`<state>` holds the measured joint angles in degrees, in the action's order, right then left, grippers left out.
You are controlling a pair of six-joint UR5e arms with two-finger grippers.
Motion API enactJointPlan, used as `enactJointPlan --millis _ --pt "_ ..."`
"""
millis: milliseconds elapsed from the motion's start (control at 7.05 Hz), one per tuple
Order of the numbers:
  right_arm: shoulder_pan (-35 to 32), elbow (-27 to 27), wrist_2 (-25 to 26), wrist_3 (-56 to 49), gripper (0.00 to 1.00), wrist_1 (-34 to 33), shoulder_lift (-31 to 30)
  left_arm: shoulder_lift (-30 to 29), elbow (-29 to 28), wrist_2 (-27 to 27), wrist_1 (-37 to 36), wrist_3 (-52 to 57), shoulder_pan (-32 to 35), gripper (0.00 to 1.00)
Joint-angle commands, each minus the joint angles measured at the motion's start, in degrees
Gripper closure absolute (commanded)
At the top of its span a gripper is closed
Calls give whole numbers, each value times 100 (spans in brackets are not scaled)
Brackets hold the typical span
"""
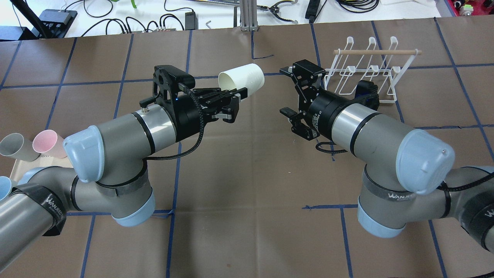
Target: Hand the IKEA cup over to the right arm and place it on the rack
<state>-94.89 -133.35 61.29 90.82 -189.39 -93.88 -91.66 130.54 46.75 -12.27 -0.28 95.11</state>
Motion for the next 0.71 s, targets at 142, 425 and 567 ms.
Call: enactJointPlan --millis 142,425,567 --pt "-293 72 -153 -337 0 191 124 16 41 -8 -3 1 26 100" --pt "-311 421 -153 -294 0 244 351 34 41 -8 -3 1 26 100" --pt "-372 520 -153 -302 0 262 492 16 33 -8 -3 1 26 100"
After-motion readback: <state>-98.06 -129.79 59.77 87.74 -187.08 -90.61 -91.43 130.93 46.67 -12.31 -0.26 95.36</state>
